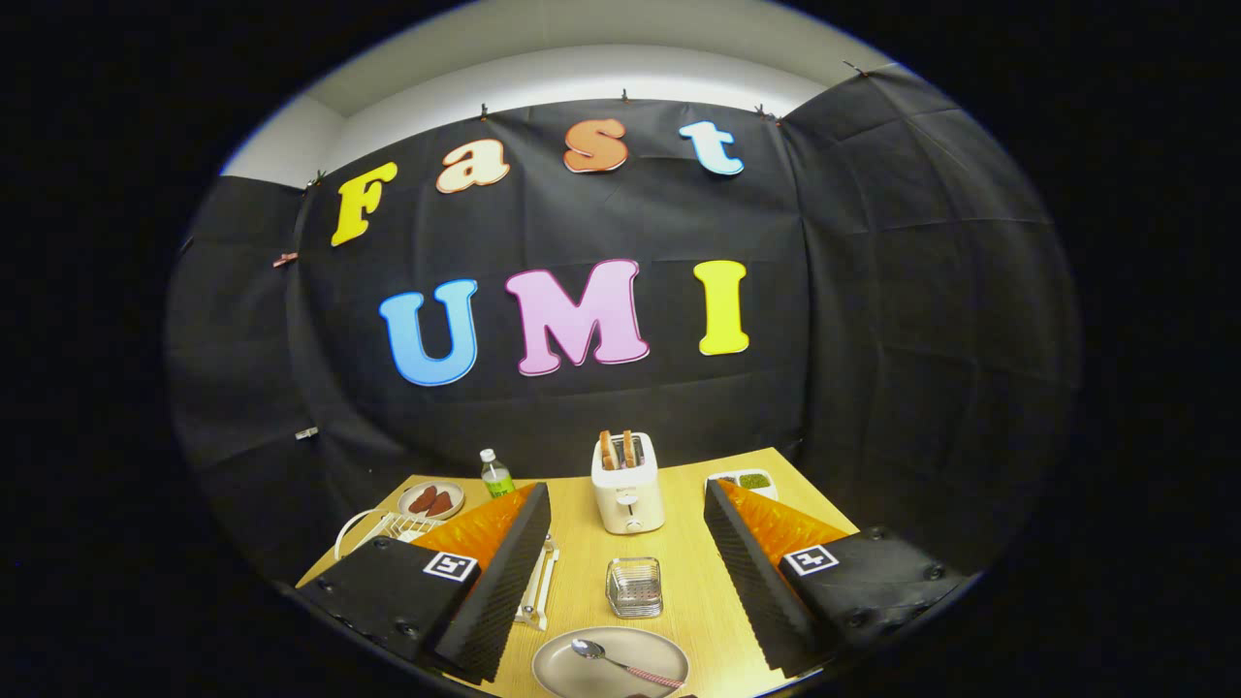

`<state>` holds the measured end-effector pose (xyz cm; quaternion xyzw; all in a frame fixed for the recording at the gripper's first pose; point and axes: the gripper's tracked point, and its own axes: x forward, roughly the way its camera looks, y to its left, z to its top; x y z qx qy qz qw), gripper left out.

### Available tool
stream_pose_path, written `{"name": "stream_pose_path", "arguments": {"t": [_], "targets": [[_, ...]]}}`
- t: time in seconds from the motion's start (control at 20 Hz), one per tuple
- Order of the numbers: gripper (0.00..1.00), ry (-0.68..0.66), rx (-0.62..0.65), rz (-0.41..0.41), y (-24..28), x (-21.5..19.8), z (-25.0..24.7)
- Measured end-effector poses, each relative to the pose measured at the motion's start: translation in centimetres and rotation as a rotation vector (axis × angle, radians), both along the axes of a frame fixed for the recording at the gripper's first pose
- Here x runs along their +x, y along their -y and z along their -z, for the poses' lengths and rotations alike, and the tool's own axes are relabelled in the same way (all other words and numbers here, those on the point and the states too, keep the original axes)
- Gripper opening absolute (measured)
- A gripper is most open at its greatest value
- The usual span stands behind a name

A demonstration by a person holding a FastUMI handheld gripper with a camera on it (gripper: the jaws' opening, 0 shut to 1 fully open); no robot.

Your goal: Take the plate from the dish rack, then take the spoon from the basket and place it into the plate.

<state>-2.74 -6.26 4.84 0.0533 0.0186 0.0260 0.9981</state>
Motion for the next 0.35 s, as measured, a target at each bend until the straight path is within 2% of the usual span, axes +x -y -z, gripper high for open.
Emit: {"name": "stream_pose_path", "arguments": {"t": [0.15, 0.35], "targets": [[0.98, 0.01, -0.024, 0.047, 0.6, -1.1, 0.2], [0.98, 0.0, -0.029, 0.062, -0.2, -1.7, 0.5]]}}
